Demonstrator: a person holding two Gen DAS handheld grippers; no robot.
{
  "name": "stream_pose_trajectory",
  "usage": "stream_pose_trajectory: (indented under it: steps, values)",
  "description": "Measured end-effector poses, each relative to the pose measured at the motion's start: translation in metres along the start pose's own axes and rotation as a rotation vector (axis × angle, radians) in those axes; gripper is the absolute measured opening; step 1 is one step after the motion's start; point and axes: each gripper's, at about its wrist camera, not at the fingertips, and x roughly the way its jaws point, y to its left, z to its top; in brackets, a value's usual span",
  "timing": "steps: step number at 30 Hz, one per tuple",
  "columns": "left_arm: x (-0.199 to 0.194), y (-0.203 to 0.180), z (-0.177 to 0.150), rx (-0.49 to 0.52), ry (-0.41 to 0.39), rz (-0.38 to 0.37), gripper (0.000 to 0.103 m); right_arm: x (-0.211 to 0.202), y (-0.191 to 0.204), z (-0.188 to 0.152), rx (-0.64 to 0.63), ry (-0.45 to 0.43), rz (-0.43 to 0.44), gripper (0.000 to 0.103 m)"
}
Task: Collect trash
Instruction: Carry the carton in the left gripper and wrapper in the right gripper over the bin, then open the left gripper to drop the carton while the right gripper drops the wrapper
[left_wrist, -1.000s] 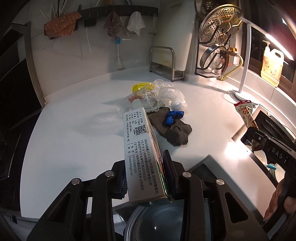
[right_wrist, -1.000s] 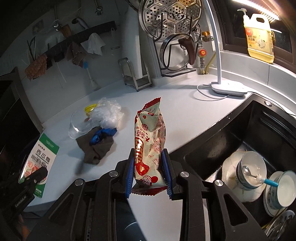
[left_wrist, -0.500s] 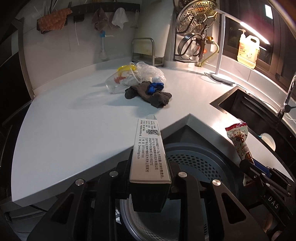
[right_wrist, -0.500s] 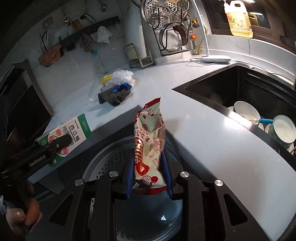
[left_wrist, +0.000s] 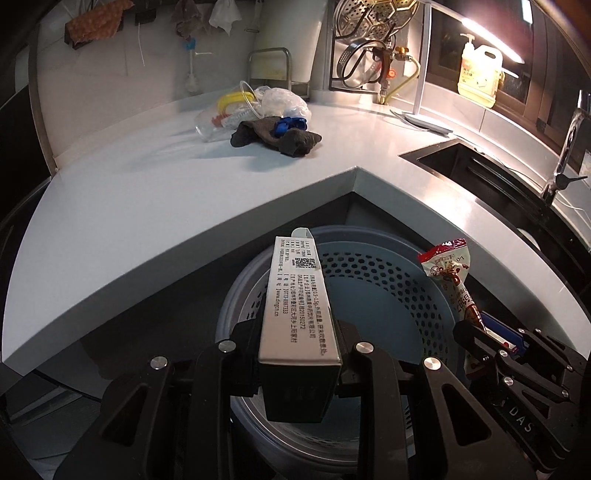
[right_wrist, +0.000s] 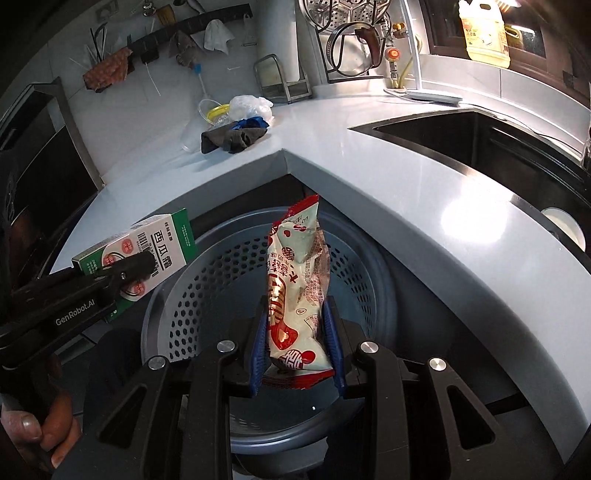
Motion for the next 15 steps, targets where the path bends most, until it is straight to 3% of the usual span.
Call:
stream_pose_trajectory:
  steps: [10,12,15]
  values:
    - [-0.0009,0.0009,-0.0066,0.004,0.004,0.015,0.028,0.0038,0.0090,-0.0036,-0.018,0.020,0.001,0.029]
    - [-0.0013,0.0028,-0.0067,-0.003,0.006,0.014,0.032,0.0037,0.0096,-0.0037,-0.020,0.020,0.000,0.031]
    - [-0.0036,0.0049,-0.0064,-0.010,-0.005,0.022,0.054,0.0021,0.0104,-0.0029,-0.024,0.013,-0.006,0.040]
